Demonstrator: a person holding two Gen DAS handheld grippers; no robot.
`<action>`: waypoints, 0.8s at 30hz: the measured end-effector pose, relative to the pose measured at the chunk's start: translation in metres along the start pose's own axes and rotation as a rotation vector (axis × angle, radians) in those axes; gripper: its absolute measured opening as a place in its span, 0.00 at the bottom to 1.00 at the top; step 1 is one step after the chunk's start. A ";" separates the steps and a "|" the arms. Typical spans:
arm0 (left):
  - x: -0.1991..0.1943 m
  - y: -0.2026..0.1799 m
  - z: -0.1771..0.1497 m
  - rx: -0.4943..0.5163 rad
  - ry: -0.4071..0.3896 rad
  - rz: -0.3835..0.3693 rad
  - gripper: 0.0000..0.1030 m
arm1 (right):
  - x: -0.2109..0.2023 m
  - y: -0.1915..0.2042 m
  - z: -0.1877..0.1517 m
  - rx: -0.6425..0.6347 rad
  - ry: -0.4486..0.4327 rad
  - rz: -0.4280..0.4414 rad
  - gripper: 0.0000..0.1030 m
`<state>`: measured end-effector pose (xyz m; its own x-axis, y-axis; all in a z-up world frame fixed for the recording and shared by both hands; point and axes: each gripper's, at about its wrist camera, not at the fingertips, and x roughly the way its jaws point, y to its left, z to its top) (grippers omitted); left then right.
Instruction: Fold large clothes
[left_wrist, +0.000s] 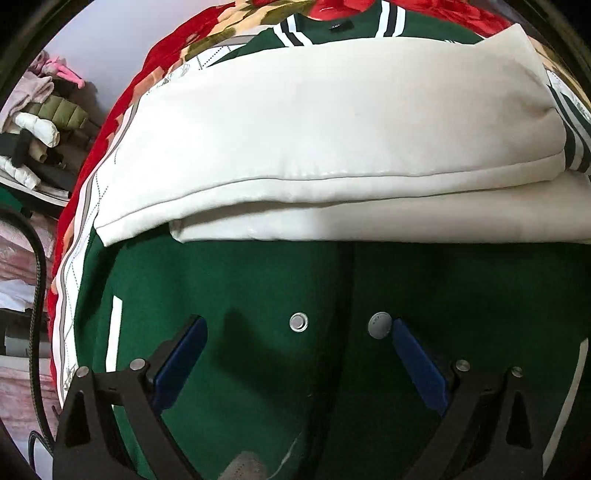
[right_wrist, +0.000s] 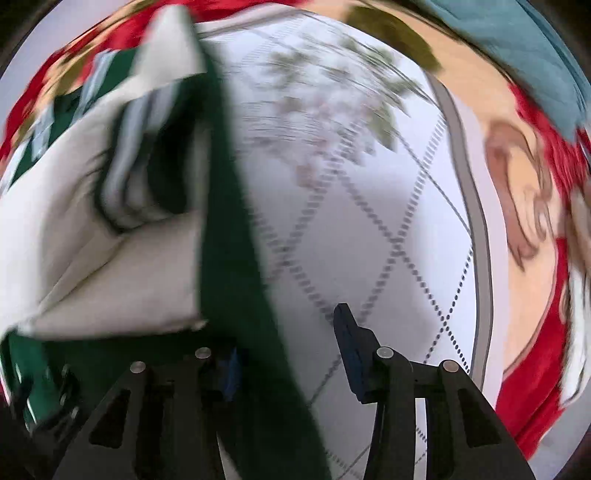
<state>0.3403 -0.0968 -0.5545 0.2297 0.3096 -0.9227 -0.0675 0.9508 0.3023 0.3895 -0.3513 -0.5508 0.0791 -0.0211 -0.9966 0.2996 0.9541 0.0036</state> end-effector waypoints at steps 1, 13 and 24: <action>-0.002 0.000 0.001 -0.001 0.009 0.005 1.00 | 0.000 -0.004 0.003 0.010 0.011 0.011 0.45; -0.070 0.073 -0.035 -0.088 -0.015 0.041 1.00 | -0.108 -0.067 -0.057 -0.160 -0.093 0.119 0.91; -0.140 0.038 -0.084 -0.111 -0.073 0.223 1.00 | -0.166 -0.089 -0.095 -0.183 -0.159 0.270 0.91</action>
<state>0.2241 -0.1032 -0.4340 0.2669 0.5139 -0.8153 -0.2291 0.8555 0.4643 0.2596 -0.4045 -0.3934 0.2837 0.2063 -0.9365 0.0741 0.9690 0.2359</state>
